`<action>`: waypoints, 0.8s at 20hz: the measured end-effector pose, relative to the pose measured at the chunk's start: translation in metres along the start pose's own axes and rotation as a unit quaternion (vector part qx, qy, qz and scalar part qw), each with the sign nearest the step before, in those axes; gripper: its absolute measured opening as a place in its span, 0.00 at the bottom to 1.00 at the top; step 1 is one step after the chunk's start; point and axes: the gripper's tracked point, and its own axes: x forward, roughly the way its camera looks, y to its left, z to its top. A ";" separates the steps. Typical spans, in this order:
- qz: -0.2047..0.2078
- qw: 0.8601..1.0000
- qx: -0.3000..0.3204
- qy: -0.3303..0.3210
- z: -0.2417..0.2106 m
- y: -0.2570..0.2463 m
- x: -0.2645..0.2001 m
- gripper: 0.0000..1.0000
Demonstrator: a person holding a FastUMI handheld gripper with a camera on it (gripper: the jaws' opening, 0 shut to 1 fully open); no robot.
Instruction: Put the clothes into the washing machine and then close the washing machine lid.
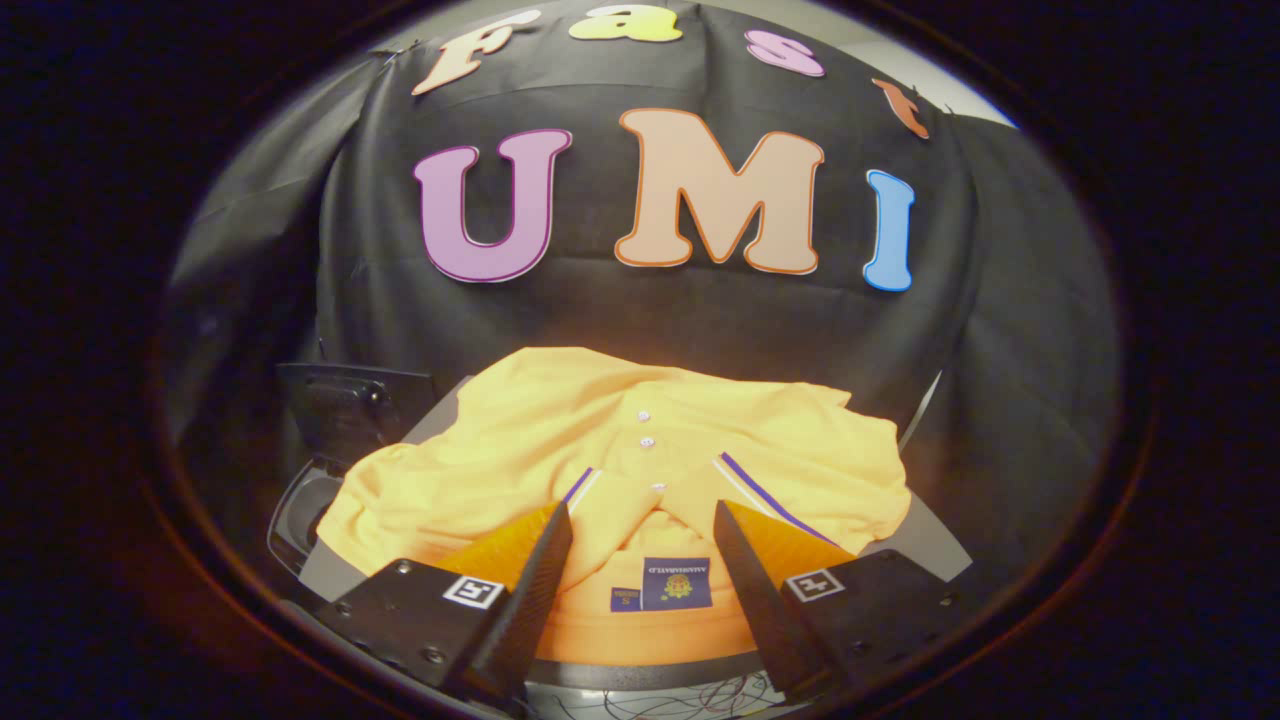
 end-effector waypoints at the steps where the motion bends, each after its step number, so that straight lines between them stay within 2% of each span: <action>1: 0.016 1.000 0.014 0.004 -0.001 0.006 0.001 0.76; 3: 0.026 0.999 0.043 0.002 -0.001 0.012 0.004 0.50; 7: 0.001 0.999 0.046 -0.005 0.002 0.008 0.002 0.06; 11: -0.025 0.999 0.038 -0.010 0.011 0.008 -0.001 0.00; 14: -0.013 0.994 0.090 -0.055 0.046 0.019 -0.015 0.00; 16: -0.024 0.995 0.072 -0.069 0.065 0.020 -0.024 0.00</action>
